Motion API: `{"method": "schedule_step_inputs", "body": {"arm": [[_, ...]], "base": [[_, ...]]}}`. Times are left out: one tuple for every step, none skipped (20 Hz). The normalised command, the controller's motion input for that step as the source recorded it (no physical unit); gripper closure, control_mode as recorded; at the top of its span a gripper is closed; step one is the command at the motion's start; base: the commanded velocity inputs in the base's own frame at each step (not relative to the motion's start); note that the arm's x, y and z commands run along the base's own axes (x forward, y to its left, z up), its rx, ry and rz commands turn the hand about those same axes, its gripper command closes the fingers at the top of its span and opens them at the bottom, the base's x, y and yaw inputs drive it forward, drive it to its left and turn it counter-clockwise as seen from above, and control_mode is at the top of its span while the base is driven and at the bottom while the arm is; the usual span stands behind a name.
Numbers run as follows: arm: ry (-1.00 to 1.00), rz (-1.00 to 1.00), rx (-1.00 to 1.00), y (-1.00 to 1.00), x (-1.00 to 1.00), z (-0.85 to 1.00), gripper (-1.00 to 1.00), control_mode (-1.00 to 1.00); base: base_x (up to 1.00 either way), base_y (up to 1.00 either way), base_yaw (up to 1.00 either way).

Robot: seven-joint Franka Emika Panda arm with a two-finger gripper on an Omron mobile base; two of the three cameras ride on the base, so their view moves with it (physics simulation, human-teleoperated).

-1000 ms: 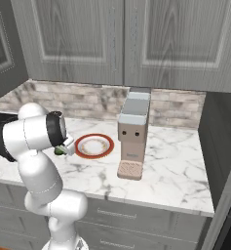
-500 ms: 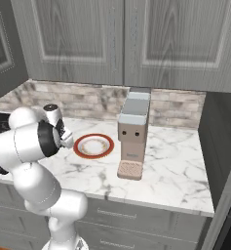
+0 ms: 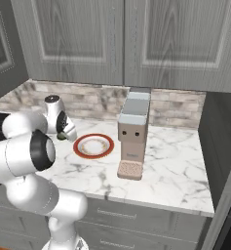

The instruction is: Pick the avocado and bread from the counter and place them on the plate. Then pick the jam from the cabinet and place it next to the plate. Lastly close the cabinet door.

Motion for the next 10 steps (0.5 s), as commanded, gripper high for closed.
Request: {"method": "schedule_step_inputs", "body": {"arm": [[0.01, -0.12, 0.0, -0.46, 0.28, 0.3, 1.0, -1.0], [0.01, -0.13, 0.0, -0.47, 0.31, 0.23, 1.0, -1.0], [0.0, -0.13, 0.0, -0.49, 0.32, 0.09, 1.0, -1.0], [0.0, -0.13, -0.02, -0.49, 0.31, 0.0, 1.0, -1.0], [0.0, -0.13, -0.04, -0.46, 0.32, 0.0, 1.0, -1.0], [0.01, -0.11, -0.05, -0.46, 0.34, -0.04, 1.0, -1.0], [0.01, -0.1, -0.05, -0.46, 0.35, -0.14, 1.0, -1.0], [0.01, -0.08, -0.06, -0.42, 0.36, -0.19, 1.0, -1.0], [0.0, -0.05, -0.06, -0.4, 0.39, -0.25, 1.0, -1.0], [0.0, -0.03, -0.06, -0.39, 0.36, -0.27, 1.0, -1.0]], "base": [[0.0, 0.0, 0.0], [0.0, 0.0, 0.0], [0.0, 0.0, 0.0], [0.0, 0.0, 0.0], [0.0, 0.0, 0.0], [0.0, 0.0, 0.0], [0.0, 0.0, 0.0], [0.0, 0.0, 0.0], [0.0, 0.0, 0.0], [0.0, 0.0, 0.0]]}}
